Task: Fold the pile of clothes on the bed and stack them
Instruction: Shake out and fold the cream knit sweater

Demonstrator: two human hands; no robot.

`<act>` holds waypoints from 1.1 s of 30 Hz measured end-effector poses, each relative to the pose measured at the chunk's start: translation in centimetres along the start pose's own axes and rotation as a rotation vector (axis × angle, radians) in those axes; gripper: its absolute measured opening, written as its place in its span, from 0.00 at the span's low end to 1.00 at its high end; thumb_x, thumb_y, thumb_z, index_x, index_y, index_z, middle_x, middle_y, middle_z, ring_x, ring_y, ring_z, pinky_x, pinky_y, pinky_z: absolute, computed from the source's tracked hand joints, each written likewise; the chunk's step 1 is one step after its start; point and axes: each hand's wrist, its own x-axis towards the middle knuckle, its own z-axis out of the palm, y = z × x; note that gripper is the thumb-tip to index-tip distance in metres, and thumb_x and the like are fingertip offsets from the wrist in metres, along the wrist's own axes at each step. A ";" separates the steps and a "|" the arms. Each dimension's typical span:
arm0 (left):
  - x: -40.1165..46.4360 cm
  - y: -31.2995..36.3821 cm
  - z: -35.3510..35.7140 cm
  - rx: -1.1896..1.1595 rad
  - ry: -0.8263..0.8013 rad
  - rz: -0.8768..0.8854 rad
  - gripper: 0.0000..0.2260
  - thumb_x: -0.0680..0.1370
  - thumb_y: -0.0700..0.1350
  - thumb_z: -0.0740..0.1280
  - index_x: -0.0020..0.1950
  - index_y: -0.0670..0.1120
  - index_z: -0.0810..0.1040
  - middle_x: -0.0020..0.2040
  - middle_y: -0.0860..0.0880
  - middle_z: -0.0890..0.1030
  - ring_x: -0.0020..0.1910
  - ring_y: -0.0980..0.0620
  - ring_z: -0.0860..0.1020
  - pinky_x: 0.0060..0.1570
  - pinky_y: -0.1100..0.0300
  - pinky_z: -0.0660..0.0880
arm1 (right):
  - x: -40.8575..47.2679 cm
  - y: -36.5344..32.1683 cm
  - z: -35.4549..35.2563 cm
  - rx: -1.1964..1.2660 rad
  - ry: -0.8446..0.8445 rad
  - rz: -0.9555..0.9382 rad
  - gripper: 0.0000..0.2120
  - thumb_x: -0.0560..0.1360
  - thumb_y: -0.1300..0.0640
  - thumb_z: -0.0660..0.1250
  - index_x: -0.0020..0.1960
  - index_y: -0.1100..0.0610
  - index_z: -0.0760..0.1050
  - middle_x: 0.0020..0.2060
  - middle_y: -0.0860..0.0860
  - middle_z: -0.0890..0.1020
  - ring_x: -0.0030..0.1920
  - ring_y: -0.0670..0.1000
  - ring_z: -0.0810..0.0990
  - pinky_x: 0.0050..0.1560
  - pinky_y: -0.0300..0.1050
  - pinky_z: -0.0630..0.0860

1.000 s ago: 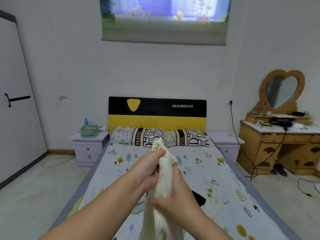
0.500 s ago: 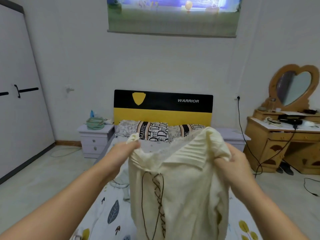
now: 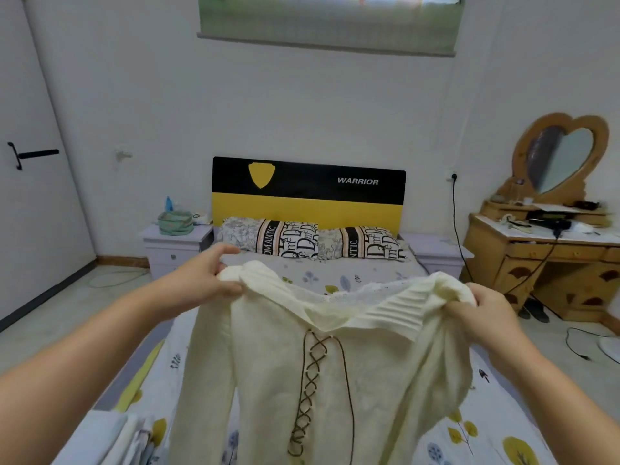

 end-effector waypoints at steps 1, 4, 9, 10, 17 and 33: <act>0.0 -0.2 0.1 0.133 0.055 0.049 0.15 0.72 0.37 0.71 0.52 0.52 0.73 0.42 0.51 0.79 0.39 0.56 0.77 0.36 0.68 0.70 | 0.0 0.2 -0.1 -0.071 -0.028 -0.034 0.07 0.71 0.67 0.62 0.38 0.59 0.75 0.34 0.55 0.77 0.36 0.53 0.74 0.33 0.43 0.66; 0.0 -1.2 0.2 0.474 0.136 0.121 0.09 0.73 0.37 0.70 0.34 0.45 0.76 0.32 0.48 0.78 0.32 0.53 0.73 0.30 0.63 0.63 | 0.0 0.9 -0.3 -0.260 -0.089 -0.091 0.08 0.72 0.70 0.60 0.39 0.61 0.76 0.35 0.56 0.78 0.38 0.56 0.75 0.35 0.45 0.66; -0.4 -2.9 0.1 0.184 0.045 0.055 0.03 0.77 0.39 0.64 0.45 0.41 0.77 0.44 0.43 0.81 0.45 0.45 0.77 0.42 0.57 0.69 | 0.0 1.8 -0.7 -0.233 -0.076 -0.081 0.16 0.74 0.69 0.57 0.35 0.57 0.77 0.33 0.54 0.79 0.37 0.54 0.74 0.35 0.44 0.65; -0.4 -3.1 0.2 0.110 0.018 0.027 0.04 0.77 0.39 0.63 0.47 0.42 0.77 0.46 0.44 0.81 0.47 0.46 0.78 0.45 0.56 0.71 | -0.1 1.8 -0.8 -0.191 -0.090 -0.062 0.15 0.75 0.68 0.57 0.35 0.58 0.77 0.33 0.54 0.79 0.36 0.54 0.74 0.34 0.44 0.64; -0.5 -3.2 -0.6 -0.094 -0.283 -0.012 0.10 0.76 0.41 0.68 0.56 0.48 0.79 0.53 0.48 0.83 0.53 0.47 0.81 0.53 0.50 0.78 | -0.7 1.6 -1.3 -0.114 -0.232 0.003 0.13 0.77 0.64 0.58 0.45 0.57 0.81 0.40 0.53 0.84 0.43 0.53 0.80 0.44 0.46 0.73; 0.3 -2.8 2.4 0.214 -0.115 0.065 0.02 0.74 0.38 0.68 0.45 0.42 0.77 0.43 0.46 0.82 0.43 0.50 0.79 0.43 0.59 0.73 | -1.9 4.6 -2.2 -0.272 -0.876 0.223 0.06 0.65 0.63 0.74 0.40 0.60 0.79 0.37 0.54 0.84 0.39 0.53 0.83 0.38 0.43 0.79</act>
